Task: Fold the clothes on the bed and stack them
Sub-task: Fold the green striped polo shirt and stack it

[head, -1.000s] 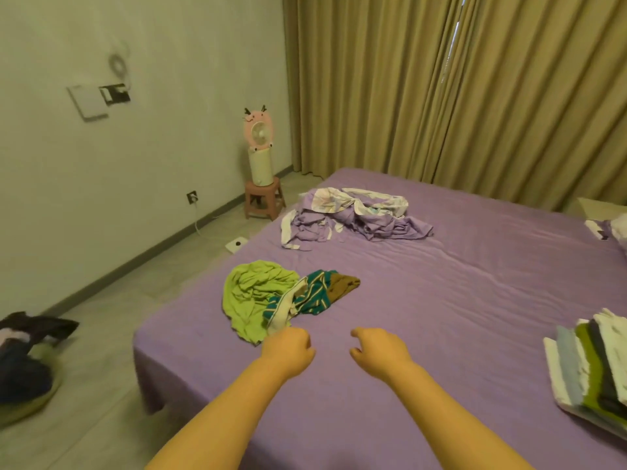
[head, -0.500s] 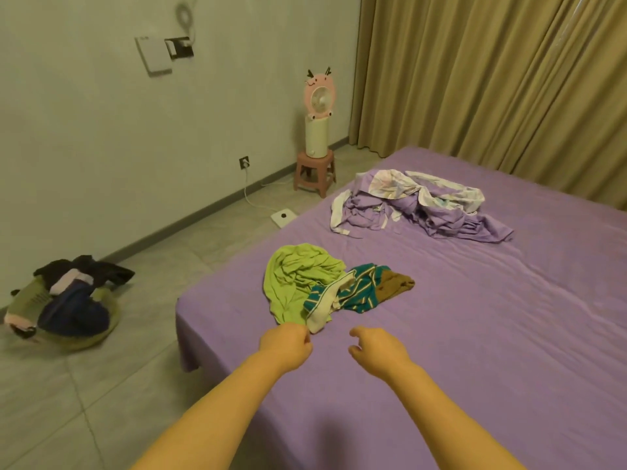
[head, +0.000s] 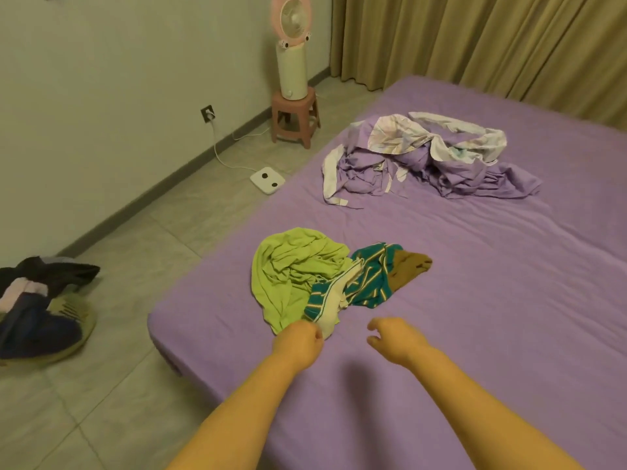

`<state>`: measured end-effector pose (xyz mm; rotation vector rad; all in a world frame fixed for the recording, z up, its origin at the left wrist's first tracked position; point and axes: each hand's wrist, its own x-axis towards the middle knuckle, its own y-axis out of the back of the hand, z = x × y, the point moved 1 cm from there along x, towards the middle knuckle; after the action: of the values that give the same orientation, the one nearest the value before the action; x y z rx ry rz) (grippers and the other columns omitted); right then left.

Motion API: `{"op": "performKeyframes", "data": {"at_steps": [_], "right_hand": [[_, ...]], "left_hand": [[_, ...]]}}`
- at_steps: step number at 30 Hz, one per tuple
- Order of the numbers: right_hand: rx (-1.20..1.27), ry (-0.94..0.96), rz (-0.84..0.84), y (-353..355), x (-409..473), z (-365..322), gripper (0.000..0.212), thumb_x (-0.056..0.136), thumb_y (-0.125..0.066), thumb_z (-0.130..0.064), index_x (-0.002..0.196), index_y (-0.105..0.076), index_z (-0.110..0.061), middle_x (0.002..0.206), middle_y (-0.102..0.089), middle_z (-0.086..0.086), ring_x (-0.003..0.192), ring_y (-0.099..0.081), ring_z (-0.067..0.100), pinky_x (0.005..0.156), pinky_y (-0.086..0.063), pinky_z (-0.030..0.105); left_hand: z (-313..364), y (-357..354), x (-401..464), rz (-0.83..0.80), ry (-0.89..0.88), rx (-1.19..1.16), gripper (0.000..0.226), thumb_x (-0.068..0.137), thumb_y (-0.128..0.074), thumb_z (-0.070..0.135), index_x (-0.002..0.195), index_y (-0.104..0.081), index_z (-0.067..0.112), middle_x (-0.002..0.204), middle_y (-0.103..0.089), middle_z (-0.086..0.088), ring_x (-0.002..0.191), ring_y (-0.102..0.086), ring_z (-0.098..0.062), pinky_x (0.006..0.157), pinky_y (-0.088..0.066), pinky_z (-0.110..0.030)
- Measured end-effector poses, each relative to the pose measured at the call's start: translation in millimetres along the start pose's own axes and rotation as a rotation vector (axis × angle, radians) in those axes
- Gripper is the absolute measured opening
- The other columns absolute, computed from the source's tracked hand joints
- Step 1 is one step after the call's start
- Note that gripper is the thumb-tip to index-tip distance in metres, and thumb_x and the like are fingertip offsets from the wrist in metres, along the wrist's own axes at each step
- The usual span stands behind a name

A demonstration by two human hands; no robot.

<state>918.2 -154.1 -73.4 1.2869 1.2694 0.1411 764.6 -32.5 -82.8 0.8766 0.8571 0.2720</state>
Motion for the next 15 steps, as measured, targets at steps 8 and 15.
{"op": "performKeyframes", "data": {"at_steps": [8, 15], "right_hand": [[0.096, -0.046, -0.010, 9.0, 112.1, -22.2, 0.035, 0.096, -0.045, -0.025, 0.127, -0.055, -0.013, 0.128, -0.053, 0.010, 0.116, -0.050, 0.028, 0.095, -0.044, 0.038], [0.481, -0.243, -0.007, -30.9, 172.2, -29.7, 0.034, 0.095, -0.047, -0.014, 0.128, -0.048, -0.005, 0.126, -0.054, 0.015, 0.113, -0.052, 0.030, 0.091, -0.040, 0.032]], "left_hand": [[-33.1, -4.0, 121.8, -0.104, -0.094, -0.007, 0.031, 0.093, -0.051, 0.023, 0.122, -0.060, 0.017, 0.122, -0.054, -0.010, 0.113, -0.053, -0.027, 0.090, -0.045, -0.036], [-43.1, -34.6, 180.7, -0.143, -0.051, -0.161, 0.054, 0.092, -0.055, 0.017, 0.142, -0.036, 0.019, 0.140, -0.037, -0.006, 0.120, -0.047, -0.022, 0.098, -0.041, -0.032]]}}
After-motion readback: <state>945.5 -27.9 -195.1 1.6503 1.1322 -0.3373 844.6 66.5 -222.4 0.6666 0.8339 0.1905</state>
